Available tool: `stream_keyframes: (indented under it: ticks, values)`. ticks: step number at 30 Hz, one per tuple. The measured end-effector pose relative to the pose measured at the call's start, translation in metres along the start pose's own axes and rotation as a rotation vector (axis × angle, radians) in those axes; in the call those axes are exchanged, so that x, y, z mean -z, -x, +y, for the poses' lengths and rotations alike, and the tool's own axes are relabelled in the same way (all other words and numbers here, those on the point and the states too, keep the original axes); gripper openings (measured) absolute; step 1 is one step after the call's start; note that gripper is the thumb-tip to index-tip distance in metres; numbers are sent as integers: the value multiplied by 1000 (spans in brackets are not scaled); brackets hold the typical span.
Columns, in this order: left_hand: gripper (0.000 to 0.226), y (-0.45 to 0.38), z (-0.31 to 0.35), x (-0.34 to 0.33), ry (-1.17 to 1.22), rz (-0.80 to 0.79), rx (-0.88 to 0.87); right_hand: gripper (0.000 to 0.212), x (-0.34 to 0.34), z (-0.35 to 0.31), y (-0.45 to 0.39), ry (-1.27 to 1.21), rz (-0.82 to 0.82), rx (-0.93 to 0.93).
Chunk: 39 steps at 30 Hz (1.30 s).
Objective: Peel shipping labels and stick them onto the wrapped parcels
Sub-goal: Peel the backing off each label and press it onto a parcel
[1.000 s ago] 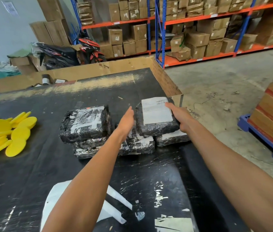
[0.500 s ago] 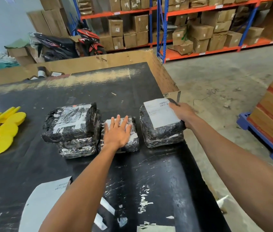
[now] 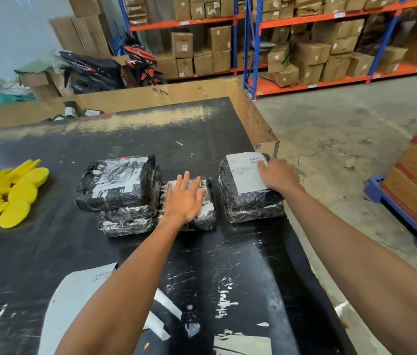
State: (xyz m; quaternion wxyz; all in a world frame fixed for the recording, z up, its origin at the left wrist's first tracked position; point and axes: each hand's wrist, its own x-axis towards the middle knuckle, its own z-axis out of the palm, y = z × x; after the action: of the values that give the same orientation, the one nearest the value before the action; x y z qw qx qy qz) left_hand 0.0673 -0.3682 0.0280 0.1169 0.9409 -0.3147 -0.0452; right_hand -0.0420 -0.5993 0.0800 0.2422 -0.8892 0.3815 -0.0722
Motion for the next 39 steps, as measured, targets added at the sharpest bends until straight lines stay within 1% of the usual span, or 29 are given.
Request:
stream_keyframes:
  ticks: [2,4,9,10,11,13,14,16,18,20,22,24,25,26,28,30,31,32,36,37,39]
  values:
    - [53,11,-4,4,43,33,-51,53,-4,-13,19,98,131,124]
    - [47,24,-12,11,63,13,-111,47,-12,-31,46,107,186,273]
    - [35,85,-58,29,221,-41,-259,28,-74,-74,140,-120,209,575]
    - [34,98,-69,32,258,-46,-290,24,-89,-81,158,-194,203,624]
    - [32,115,-85,36,295,-37,-299,19,-104,-90,177,-292,163,651]
    - [28,142,-118,42,357,5,-258,12,-127,-108,206,-467,-12,623]
    - [27,154,-136,44,376,31,-218,10,-137,-117,217,-502,-108,599]
    - [29,178,-175,45,398,61,-123,10,-155,-137,238,-483,-295,553]
    - [32,196,-207,46,405,78,-59,13,-172,-154,253,-431,-382,496]
    - [33,211,-233,44,412,86,-26,26,-184,-169,263,-333,-400,425]
    - [43,222,-247,38,423,44,-5,43,-194,-179,267,-269,-416,357]
    - [51,231,-252,23,434,-12,31,49,-203,-184,270,-253,-414,287]
    - [52,233,-254,13,417,-8,41,49,-208,-185,271,-276,-410,249]
    - [49,234,-253,5,386,21,41,47,-210,-185,270,-324,-409,190]
    - [43,235,-251,-2,348,94,45,33,-215,-185,267,-444,-416,57]
    - [44,234,-250,-2,351,128,63,21,-217,-183,263,-513,-428,-14]
    - [45,233,-250,-2,365,140,74,19,-217,-183,261,-529,-426,-26]
    - [46,233,-250,-2,377,148,84,20,-216,-182,260,-538,-428,-41]
    - [49,234,-249,-4,362,174,99,37,-215,-174,249,-600,-447,-62]
    - [49,234,-248,-4,352,176,106,37,-216,-171,245,-626,-453,-72]
    - [49,233,-248,-6,322,176,109,24,-216,-163,239,-692,-453,-79]
